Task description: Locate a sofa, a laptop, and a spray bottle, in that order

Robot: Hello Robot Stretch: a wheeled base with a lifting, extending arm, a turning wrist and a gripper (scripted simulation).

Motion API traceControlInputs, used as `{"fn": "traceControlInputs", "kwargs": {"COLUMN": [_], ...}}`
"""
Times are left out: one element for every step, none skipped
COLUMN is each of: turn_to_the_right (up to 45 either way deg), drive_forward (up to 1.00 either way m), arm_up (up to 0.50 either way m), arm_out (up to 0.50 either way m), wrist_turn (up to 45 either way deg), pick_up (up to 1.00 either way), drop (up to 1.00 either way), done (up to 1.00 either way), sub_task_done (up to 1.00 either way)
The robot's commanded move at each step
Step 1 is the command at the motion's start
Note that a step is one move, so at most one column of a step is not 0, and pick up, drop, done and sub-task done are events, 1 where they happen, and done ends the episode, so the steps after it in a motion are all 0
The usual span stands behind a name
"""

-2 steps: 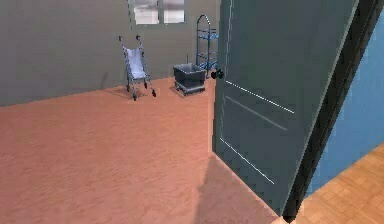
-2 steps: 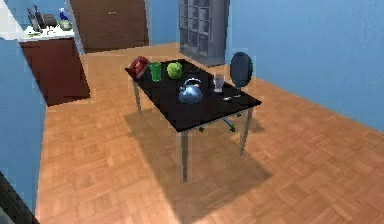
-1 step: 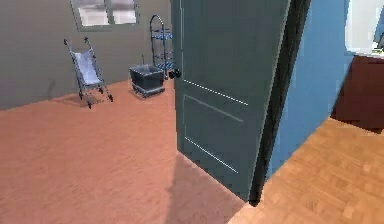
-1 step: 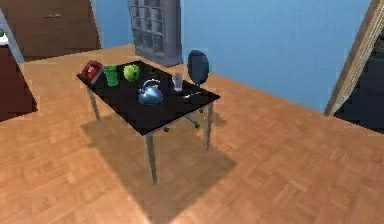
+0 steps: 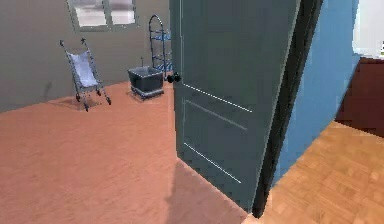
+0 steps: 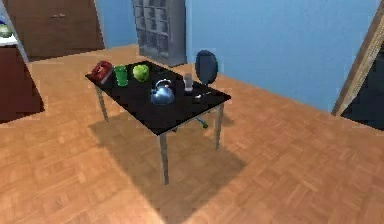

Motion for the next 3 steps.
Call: {"fn": "traceControlInputs", "kwargs": {"turn_to_the_right": [-33.0, 0.0, -3.0], "drive_forward": [0.00, 1.00, 0.00], "arm_up": [0.00, 0.00, 0.00], "arm_out": [0.00, 0.00, 0.00], "wrist_turn": [0.0, 0.0, 0.0], "pick_up": [0.00, 0.00, 0.00], "drop": [0.00, 0.00, 0.00], "done": [0.00, 0.00, 0.00], "sub_task_done": [0.00, 0.00, 0.00]}}
